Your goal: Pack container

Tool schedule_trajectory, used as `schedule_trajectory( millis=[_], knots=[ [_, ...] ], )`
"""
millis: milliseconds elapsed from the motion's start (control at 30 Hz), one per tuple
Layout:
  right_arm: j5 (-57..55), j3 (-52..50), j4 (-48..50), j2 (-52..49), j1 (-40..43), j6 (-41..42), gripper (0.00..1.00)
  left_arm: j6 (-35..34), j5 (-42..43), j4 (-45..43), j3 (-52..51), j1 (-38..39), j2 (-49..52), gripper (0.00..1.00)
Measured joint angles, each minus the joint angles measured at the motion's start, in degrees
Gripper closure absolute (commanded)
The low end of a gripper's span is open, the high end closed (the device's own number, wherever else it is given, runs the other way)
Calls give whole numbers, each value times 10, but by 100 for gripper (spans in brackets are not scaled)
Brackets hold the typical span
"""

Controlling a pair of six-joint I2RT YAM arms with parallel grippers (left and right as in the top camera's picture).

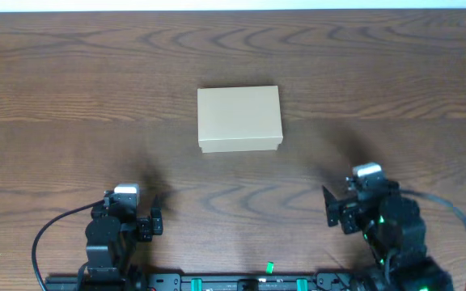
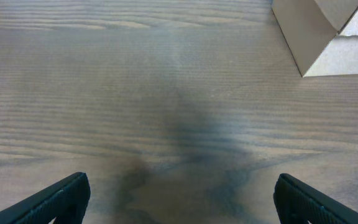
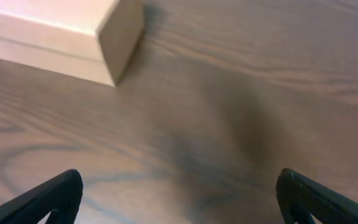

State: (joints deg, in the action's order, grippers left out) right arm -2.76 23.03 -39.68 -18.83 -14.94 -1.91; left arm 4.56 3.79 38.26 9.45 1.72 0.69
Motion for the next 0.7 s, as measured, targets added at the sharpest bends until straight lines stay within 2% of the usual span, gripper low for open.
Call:
schedule_trajectory(
  millis=[300,700],
  knots=[
    [-3,-131,19,146,79,31,1,0,1,0,0,0,0,5],
    [5,-139,3,180,103,38,1,0,1,0,0,0,0,5]
  ],
)
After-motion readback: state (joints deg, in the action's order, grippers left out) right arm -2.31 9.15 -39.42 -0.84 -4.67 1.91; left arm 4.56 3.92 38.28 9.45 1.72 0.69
